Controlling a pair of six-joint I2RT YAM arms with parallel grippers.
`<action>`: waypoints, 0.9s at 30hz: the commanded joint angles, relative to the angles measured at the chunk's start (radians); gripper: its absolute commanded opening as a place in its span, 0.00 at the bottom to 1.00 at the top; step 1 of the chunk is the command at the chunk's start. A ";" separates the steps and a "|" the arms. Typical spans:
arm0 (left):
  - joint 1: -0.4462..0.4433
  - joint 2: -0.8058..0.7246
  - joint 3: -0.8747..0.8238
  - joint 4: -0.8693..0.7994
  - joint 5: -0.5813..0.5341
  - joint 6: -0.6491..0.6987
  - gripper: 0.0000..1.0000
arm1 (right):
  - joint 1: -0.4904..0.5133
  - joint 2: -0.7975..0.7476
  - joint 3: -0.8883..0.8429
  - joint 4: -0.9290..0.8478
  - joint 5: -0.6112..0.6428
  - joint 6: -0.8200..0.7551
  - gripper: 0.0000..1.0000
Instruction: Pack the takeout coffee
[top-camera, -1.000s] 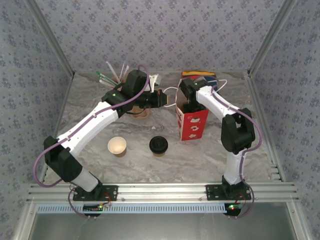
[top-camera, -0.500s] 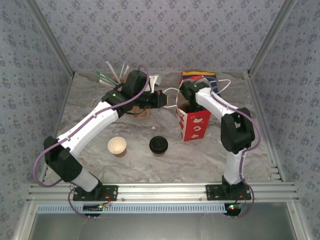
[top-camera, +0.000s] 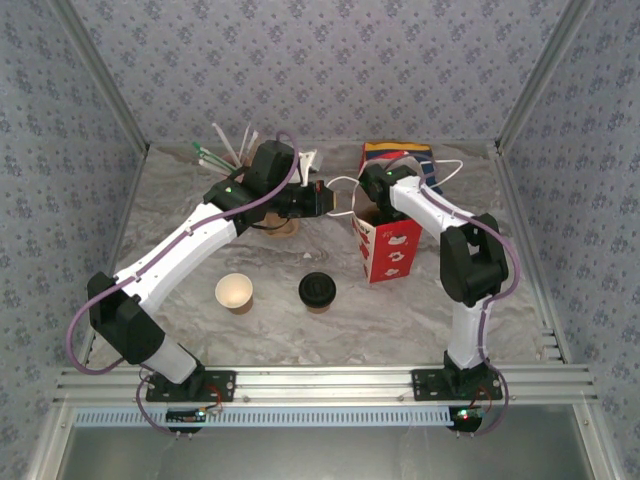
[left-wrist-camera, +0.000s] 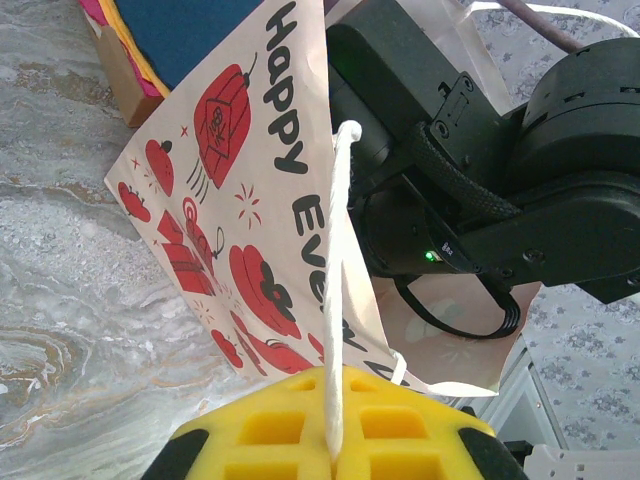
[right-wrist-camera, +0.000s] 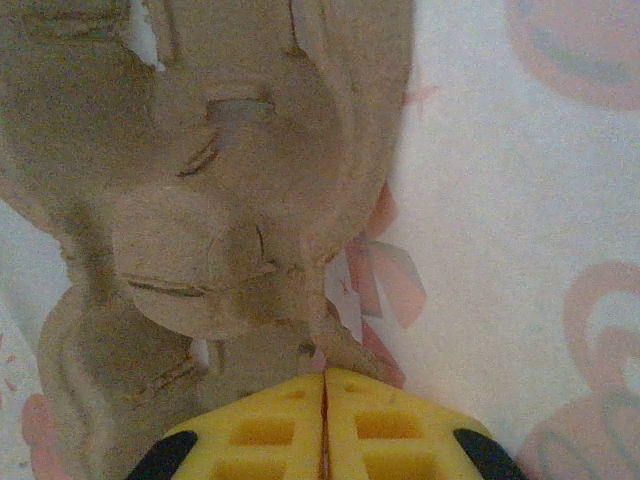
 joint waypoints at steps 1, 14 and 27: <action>0.002 0.008 0.049 -0.019 0.019 0.011 0.00 | -0.006 0.035 -0.014 -0.028 0.026 -0.012 0.09; 0.003 0.011 0.051 -0.024 0.022 0.013 0.00 | -0.017 0.057 -0.035 -0.010 0.030 -0.014 0.09; 0.004 0.017 0.056 -0.024 0.024 0.016 0.00 | -0.017 0.053 -0.028 -0.014 0.030 -0.015 0.09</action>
